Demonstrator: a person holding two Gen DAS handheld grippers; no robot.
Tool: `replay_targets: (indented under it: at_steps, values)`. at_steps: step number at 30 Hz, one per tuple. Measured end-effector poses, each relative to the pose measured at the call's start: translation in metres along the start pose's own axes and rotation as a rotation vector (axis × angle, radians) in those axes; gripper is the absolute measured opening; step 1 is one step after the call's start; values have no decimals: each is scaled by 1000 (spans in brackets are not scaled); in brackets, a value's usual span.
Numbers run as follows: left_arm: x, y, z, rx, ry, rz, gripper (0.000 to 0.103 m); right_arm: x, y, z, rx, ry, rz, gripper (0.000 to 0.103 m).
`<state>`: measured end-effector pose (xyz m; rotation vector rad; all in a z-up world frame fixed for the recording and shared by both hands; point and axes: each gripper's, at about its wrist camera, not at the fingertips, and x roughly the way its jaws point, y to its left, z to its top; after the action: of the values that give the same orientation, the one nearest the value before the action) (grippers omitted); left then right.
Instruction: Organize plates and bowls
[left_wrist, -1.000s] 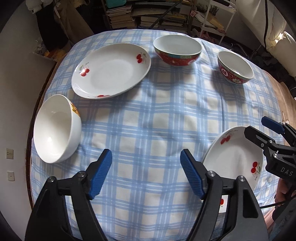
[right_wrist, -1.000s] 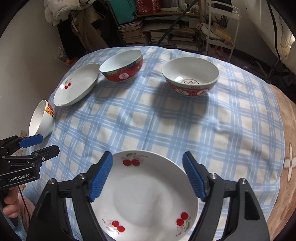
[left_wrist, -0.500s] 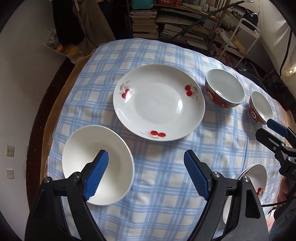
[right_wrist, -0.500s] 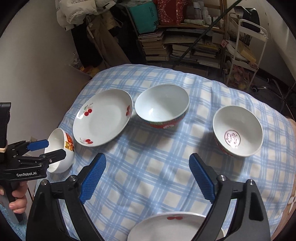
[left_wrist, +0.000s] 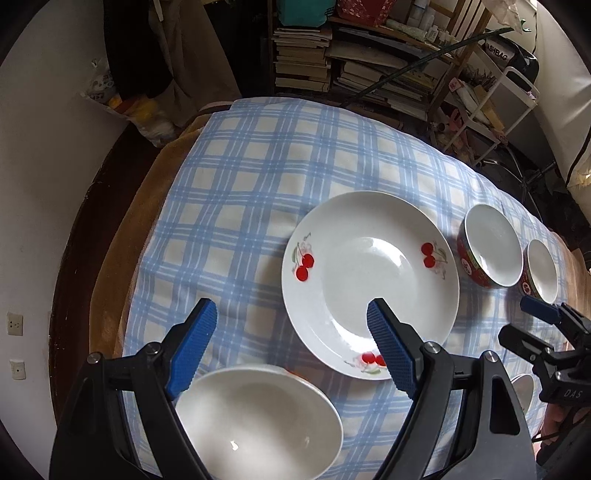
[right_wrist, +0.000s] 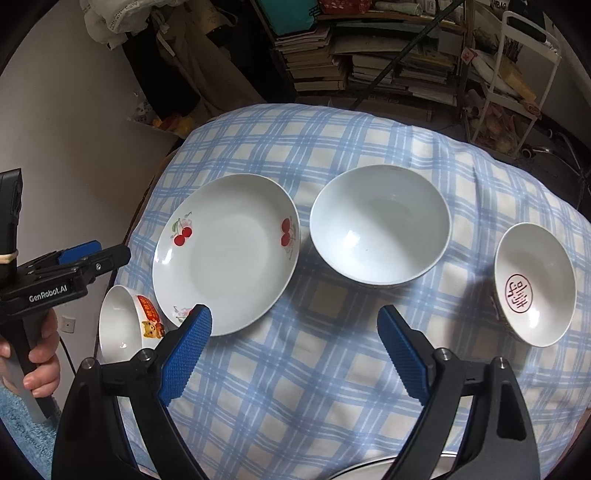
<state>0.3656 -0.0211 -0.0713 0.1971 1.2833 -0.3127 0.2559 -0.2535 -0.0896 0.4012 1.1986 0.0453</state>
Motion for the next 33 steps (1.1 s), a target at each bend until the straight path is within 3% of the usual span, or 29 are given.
replay_targets:
  at_steps: [3, 8, 10, 16, 20, 25, 31, 33]
  values:
    - [12, 4, 8, 11, 17, 9, 83, 10, 5, 3, 4, 27, 1, 94]
    - [31, 5, 16, 48, 33, 27, 83, 24, 14, 8, 8, 67, 15, 83]
    - [39, 3, 14, 65, 43, 26, 82, 32, 18, 10, 8, 94, 24, 65]
    - [68, 9, 11, 34, 85, 32, 76, 49, 19, 10, 28, 135, 41, 54]
    - [84, 21, 12, -27, 107, 29, 58, 59, 12, 14, 68, 127, 43, 42]
    - [92, 40, 13, -168, 124, -119, 37, 71, 13, 20, 59, 129, 34, 30]
    - [100, 34, 18, -147, 129, -176, 17, 85, 14, 23, 49, 116, 2, 18]
    - [101, 33, 19, -146, 132, -172, 17, 87, 14, 22, 44, 110, -9, 15]
